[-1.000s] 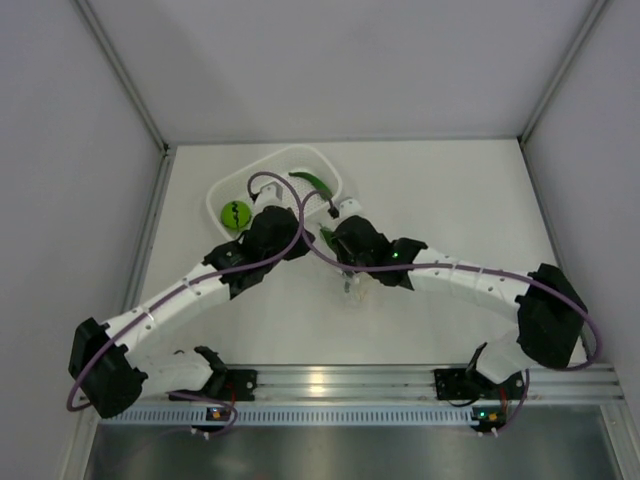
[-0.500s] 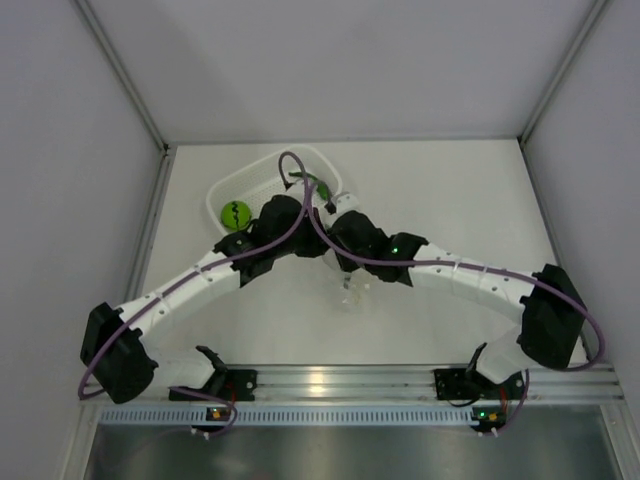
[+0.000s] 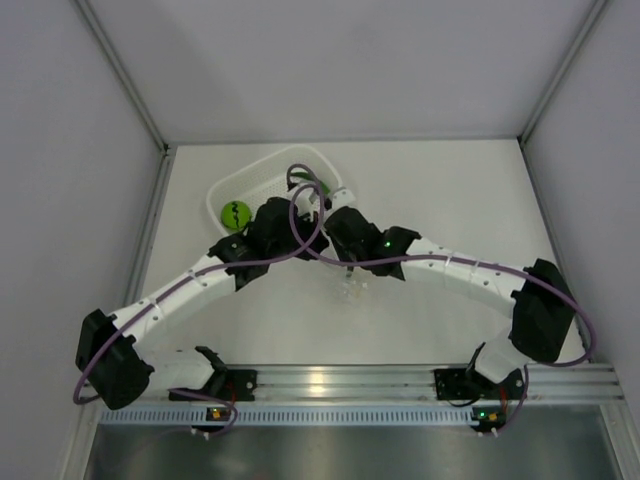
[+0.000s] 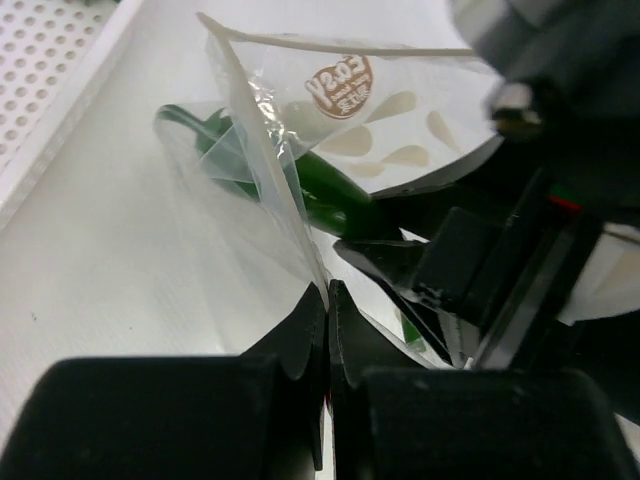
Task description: Open the zip-top bag and remove the fake food
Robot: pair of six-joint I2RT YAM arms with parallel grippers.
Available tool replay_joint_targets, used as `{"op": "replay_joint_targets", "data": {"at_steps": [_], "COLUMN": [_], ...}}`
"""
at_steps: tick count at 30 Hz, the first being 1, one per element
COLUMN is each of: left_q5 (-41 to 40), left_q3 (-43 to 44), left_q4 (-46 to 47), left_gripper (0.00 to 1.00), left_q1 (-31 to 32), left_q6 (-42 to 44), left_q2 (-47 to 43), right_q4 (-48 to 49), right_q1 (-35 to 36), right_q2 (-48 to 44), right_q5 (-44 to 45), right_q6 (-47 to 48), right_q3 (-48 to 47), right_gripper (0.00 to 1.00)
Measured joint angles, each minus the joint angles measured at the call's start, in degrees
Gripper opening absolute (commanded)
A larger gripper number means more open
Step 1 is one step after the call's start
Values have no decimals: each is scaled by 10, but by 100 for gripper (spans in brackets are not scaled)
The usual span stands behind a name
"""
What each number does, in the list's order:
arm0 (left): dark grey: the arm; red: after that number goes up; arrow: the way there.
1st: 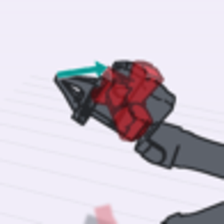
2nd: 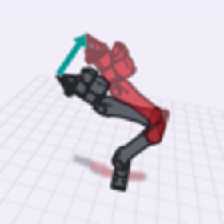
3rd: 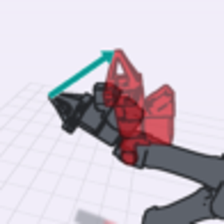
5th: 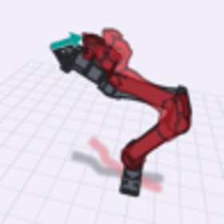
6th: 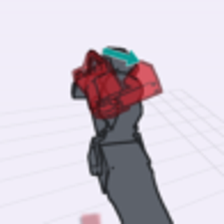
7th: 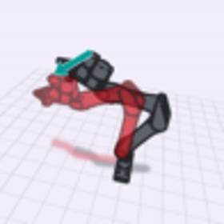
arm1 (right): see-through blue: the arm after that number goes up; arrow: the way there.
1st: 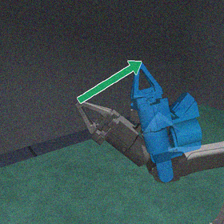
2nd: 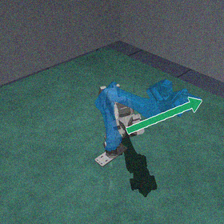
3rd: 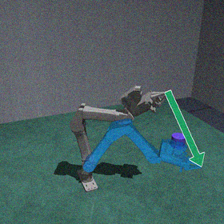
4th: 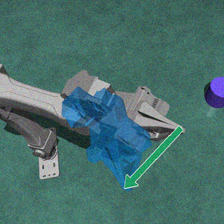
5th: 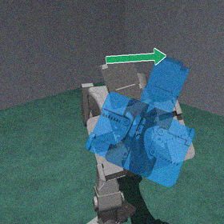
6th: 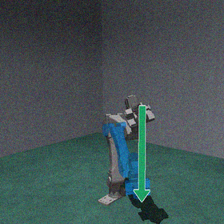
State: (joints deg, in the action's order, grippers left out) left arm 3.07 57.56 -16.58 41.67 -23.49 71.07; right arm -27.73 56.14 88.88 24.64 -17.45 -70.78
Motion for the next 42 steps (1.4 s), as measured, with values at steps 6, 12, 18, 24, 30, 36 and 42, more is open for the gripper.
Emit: {"op": "replay_joint_targets", "data": {"at_steps": [6,12,18,24,30,36,42], "left_q5": [-95,-180,-205,-202,-168,-108,-36], "left_q3": [0,0,0,0,0,-1,-9], "left_q4": [-21,-28,-27,-27,-27,-26,-15], "left_gripper": [0,0,0,0,0,0,0], "left_q1": [6,7,15,17,16,10,8], "left_q6": [-31,-64,-86,-94,-93,-88,-80], "left_q2": [-3,-20,-23,-24,-24,-32,-47], "right_q4": [6,19,69,132,171,248,381], "right_q1": [0,3,12,12,12,12,12], "right_q2": [-37,-90,-164,-228,-250,-264,-269], "right_q5": [-6,-23,-72,-130,-134,-105,-61], "right_q6": [1,2,32,61,63,48,14], "right_q3": [55,101,151,186,198,228,263], "right_gripper": [9,7,4,0,1,1,3]}}
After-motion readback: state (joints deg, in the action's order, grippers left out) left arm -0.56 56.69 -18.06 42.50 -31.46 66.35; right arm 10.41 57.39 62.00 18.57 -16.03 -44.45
